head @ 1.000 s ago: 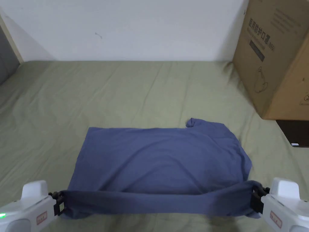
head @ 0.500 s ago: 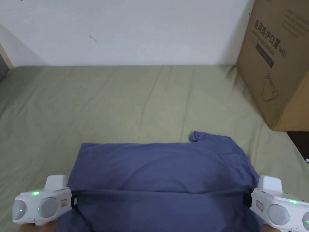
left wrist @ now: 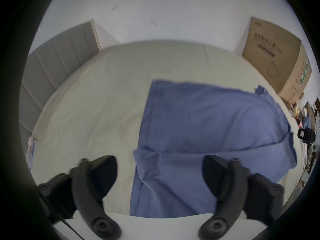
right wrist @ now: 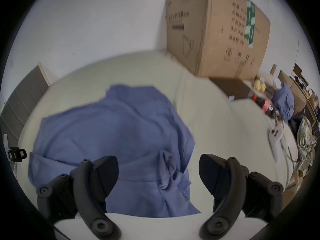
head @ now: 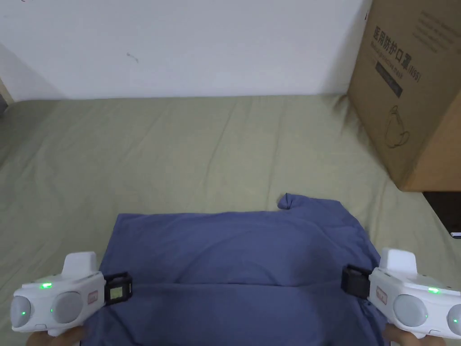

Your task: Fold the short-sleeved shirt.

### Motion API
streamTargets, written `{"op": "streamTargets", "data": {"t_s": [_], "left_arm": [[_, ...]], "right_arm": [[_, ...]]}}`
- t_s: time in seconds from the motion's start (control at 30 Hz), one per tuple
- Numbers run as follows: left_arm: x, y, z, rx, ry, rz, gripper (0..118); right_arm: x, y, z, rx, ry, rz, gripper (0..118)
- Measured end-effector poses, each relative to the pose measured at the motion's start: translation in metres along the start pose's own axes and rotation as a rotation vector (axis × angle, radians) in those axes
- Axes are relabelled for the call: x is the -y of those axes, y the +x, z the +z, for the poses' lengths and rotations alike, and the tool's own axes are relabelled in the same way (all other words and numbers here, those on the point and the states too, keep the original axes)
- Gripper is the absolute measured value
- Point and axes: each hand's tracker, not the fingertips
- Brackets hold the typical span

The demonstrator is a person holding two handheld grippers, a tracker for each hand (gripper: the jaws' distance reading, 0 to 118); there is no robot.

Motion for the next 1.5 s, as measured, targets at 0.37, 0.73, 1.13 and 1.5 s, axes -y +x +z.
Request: {"op": "streamTargets", "data": {"t_s": [0.37,0.73,1.13,1.5], "left_arm": [[-0.024,0.040,0.169,0.076,0.538,-0.011,106],[0.017,0.057,0.211,0.076,0.701,0.007,0],[0.010,0.016,0.150,0.126,0.307,0.035,0],[0.045,-0.028,0.030,0.059,-0.130,0.140,66]], "right_arm": [[-0.034,-0.025,0.179,-0.050,0.476,0.088,97],[-0.003,-0.039,0.232,-0.018,0.640,0.149,1],[-0.009,-0.039,0.219,-0.044,0.591,0.140,2],[-0.010,-0.039,0.175,-0.030,0.494,0.130,2]]}}
